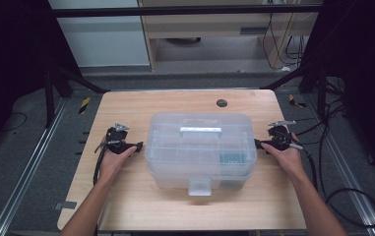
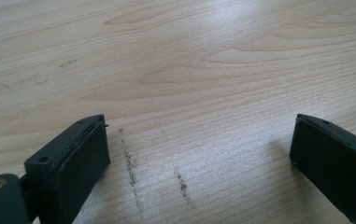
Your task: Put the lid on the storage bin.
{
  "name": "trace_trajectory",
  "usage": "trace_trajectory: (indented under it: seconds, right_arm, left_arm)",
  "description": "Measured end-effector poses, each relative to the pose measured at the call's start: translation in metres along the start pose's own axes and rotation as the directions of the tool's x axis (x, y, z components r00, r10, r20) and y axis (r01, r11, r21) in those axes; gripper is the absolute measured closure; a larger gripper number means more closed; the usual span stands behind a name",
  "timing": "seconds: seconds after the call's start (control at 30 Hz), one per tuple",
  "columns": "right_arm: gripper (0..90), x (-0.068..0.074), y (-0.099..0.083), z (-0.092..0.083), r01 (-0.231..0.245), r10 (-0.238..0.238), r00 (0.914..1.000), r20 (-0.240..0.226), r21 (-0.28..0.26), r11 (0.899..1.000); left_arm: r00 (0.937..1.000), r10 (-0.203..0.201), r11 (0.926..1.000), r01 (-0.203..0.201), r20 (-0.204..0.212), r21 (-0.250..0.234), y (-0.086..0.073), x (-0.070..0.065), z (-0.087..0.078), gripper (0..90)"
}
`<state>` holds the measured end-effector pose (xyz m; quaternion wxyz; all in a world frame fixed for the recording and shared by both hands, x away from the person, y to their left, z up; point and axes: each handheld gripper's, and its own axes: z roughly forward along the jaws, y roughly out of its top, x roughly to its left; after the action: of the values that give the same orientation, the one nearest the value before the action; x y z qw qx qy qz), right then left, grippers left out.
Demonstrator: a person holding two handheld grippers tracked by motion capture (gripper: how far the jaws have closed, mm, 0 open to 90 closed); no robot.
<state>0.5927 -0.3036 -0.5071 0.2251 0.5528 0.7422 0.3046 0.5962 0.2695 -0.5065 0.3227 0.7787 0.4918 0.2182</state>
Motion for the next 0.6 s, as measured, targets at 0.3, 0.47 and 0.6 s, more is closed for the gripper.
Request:
trace_trajectory:
  seconds: [0.3,0.47,0.6]
  right_arm:
    - [4.8,0.0025,-0.0066,-0.001,-0.02,0.021,0.9995,0.024,-0.042,0.999]
    - [2.5,0.0048,-0.0092,-0.0029,-0.042,0.044,0.9982,0.042,-0.036,0.998]
    - [1.2,0.0087,-0.0103,-0.0039,-0.065,0.068,0.9956,0.065,-0.036,0.997]
  left_arm:
    - [1.0,0.006,1.0,-0.006,0.005,0.005,-0.0006,-0.0014,-0.0001,1.1]
    - [1.0,0.005,1.0,-0.005,0.004,0.005,-0.0007,-0.0017,0.0,0.4]
    - [1.0,-0.001,1.0,0.001,0.001,0.005,-0.0008,-0.0023,0.0001,0.1]
